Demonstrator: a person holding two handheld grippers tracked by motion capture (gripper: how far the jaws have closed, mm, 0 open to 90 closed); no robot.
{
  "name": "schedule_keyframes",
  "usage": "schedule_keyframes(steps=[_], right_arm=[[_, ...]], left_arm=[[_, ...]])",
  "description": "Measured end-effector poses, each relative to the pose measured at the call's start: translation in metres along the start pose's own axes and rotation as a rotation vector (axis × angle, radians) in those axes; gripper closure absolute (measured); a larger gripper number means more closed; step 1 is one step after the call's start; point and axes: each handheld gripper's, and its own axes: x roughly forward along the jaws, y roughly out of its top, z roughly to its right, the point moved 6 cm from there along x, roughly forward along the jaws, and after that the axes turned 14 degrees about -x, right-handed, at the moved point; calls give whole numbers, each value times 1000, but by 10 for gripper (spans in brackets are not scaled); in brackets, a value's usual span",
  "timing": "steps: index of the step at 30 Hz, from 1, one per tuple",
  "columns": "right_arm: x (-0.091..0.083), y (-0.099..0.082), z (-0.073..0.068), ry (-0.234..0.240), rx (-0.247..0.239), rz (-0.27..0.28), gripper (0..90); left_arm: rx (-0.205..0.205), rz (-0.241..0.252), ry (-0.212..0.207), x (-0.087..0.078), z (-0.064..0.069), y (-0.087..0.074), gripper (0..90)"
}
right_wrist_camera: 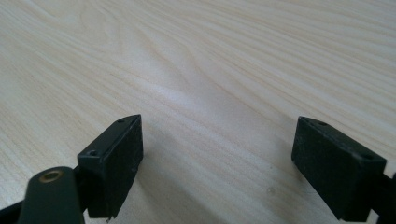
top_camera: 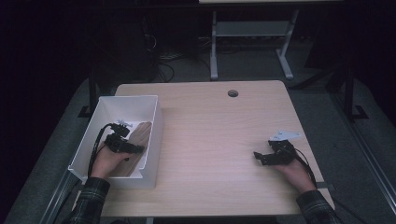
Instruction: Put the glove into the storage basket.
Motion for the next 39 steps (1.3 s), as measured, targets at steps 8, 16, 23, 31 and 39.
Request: schedule_keyframes(steps=[8,16,23,31,39], right_arm=[[0,0,0,-1,-2,-1,163],[0,0,0,0,0,1,163],[0,0,0,0,0,0,163],[0,0,0,0,-1,1,163],[0,0,0,0,-1,1,163]], left_arm=[[9,55,-16,-16,2,9,154],[17,128,-41,-46,8,23,131],[45,197,-74,-74,25,39,131],[73,256,-140,-97,53,54,131],[103,291,-209,-107,88,66,131]])
